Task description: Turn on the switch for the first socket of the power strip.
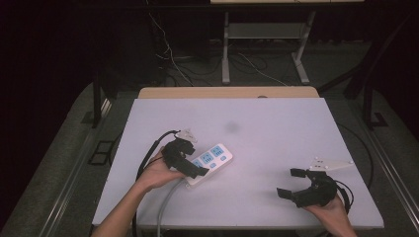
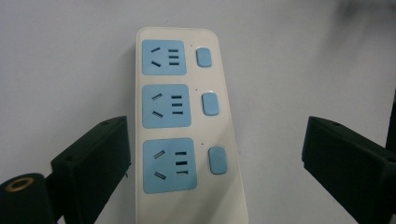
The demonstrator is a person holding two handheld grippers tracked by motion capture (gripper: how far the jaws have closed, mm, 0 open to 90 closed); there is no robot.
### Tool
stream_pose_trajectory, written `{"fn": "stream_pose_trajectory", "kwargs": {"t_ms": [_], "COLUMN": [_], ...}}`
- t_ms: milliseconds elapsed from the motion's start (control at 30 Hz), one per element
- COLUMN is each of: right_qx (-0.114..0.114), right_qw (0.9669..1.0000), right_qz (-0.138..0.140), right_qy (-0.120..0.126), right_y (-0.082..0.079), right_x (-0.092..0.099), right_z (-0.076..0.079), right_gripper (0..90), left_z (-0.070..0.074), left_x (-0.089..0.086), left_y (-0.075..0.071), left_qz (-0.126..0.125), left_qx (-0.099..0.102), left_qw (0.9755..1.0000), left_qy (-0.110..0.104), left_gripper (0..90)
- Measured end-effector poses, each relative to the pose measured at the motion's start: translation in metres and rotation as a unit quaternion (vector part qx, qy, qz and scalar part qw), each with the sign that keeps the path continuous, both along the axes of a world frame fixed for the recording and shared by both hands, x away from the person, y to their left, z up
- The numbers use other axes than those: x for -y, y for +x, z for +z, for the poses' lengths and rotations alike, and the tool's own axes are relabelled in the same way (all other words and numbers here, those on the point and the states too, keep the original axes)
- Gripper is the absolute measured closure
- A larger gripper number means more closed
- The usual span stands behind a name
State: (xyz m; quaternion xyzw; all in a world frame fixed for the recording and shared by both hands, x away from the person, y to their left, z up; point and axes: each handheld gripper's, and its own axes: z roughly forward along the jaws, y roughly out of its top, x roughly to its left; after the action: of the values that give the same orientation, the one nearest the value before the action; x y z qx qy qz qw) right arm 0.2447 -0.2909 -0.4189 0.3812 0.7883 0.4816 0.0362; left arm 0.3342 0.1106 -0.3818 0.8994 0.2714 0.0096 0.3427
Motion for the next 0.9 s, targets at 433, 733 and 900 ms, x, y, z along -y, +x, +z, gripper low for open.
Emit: {"fn": "stream_pose_trajectory", "kwargs": {"t_ms": [433, 733, 900], "right_qx": [-0.001, -0.001, -0.001], "right_qw": [1.0000, 1.0000, 1.0000], "right_qz": [0.005, 0.007, 0.008], "right_qy": [-0.003, -0.003, -0.004], "right_y": [0.0001, 0.0000, -0.0001], "right_x": [-0.0012, -0.0015, -0.0016], "right_z": [-0.0007, -0.0008, -0.0008], "right_gripper": [0.6, 0.6, 0.6], "left_z": [-0.0032, -0.0051, -0.0067], "left_x": [-0.0008, 0.0002, 0.0007], "left_y": [0.0029, 0.0028, 0.0032], "left_qz": [-0.005, -0.022, -0.033], "left_qx": [0.010, 0.008, 0.001], "left_qw": [0.9999, 0.9997, 0.9994], "left_qy": [0.001, 0.003, 0.006], "left_gripper": [36.4, 63.1, 79.5]}}
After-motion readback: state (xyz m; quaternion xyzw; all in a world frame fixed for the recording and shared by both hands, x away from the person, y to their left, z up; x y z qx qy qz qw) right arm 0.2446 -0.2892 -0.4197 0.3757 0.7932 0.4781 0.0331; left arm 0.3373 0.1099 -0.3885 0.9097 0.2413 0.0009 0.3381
